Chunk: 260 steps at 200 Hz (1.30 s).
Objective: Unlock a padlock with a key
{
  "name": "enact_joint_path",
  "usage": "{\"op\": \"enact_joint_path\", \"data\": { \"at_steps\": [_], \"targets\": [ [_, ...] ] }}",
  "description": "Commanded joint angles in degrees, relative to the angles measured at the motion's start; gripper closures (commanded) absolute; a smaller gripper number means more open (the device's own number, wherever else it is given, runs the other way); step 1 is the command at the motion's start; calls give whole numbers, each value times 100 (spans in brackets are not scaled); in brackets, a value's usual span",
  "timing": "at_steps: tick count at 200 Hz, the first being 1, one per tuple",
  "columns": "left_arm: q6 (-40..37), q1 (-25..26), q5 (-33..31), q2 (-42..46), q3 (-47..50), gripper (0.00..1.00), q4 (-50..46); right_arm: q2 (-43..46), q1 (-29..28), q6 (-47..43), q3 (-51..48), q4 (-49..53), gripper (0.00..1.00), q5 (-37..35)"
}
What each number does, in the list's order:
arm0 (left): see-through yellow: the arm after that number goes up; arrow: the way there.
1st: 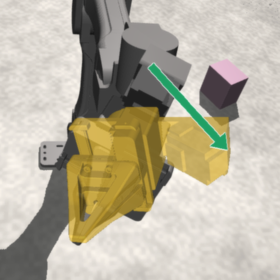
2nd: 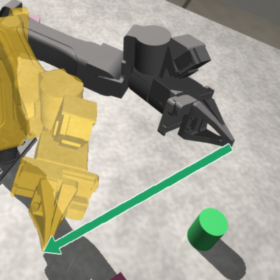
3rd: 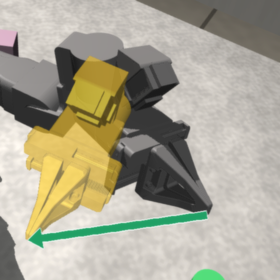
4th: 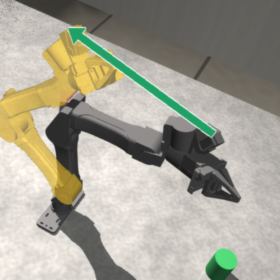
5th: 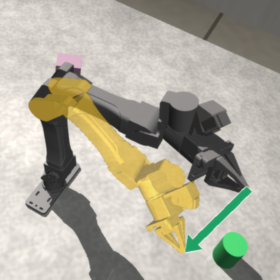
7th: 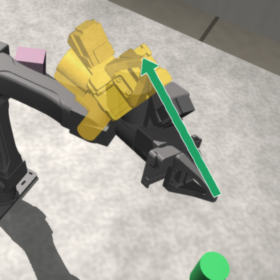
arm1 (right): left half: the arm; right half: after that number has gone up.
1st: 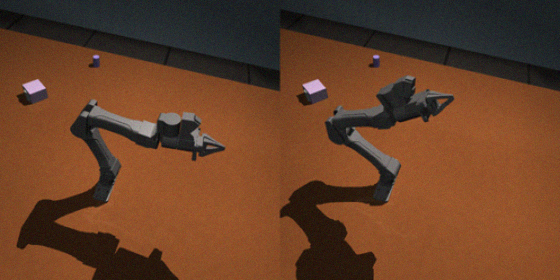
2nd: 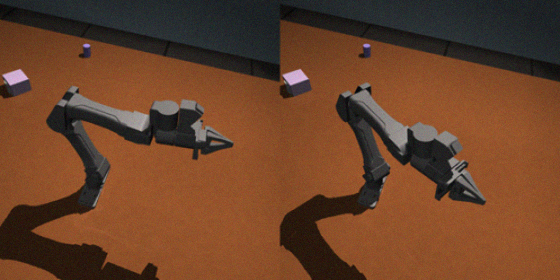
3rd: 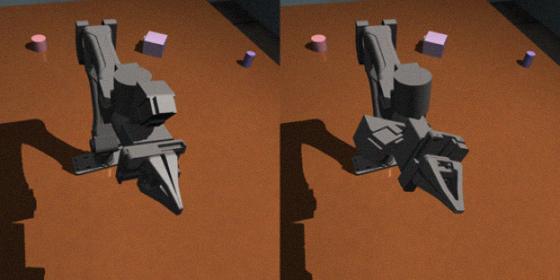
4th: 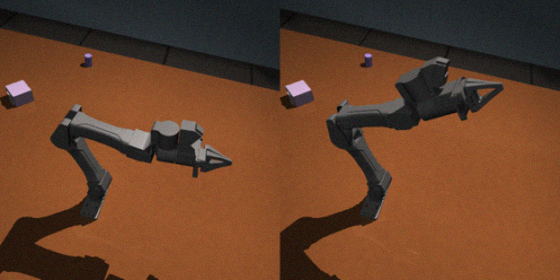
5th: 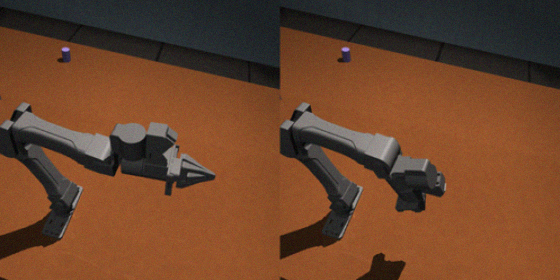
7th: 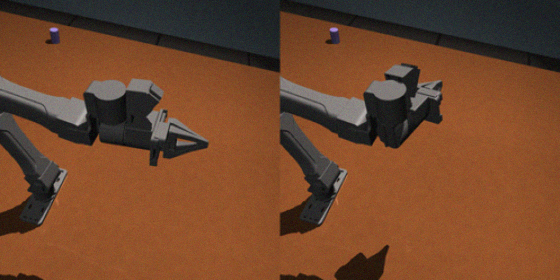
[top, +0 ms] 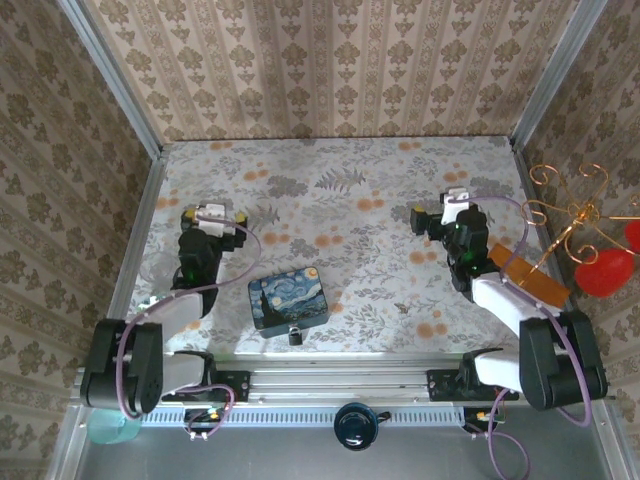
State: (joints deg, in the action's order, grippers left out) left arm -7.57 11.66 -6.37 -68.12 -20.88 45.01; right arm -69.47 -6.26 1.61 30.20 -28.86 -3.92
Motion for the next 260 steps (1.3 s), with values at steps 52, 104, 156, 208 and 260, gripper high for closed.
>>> {"op": "enact_joint_path", "data": {
  "at_steps": [52, 104, 156, 208, 260],
  "targets": [
    [2283, 209, -674, 1804, -708, 0, -2585, 1257, 195, 2488, 1151, 2886, 0, 103],
    [3135, -501, 672, 2320, -555, 0, -3642, 1560, -92, 2208, 1288, 3847, 0, 356],
    [2954, 604, 251, 2118, -226, 0, -3883, 1052, -1468, 1889, 1430, 3935, 0, -498],
    [2968, 1586, 31, 1872, -438, 0, -4377, 425, -2448, 2017, 1740, 4087, 0, -1112],
    [3107, 2622, -213, 1771, -907, 0, -5512, 304, -2758, 2479, 1964, 5515, 0, -1277]
  ]
}}
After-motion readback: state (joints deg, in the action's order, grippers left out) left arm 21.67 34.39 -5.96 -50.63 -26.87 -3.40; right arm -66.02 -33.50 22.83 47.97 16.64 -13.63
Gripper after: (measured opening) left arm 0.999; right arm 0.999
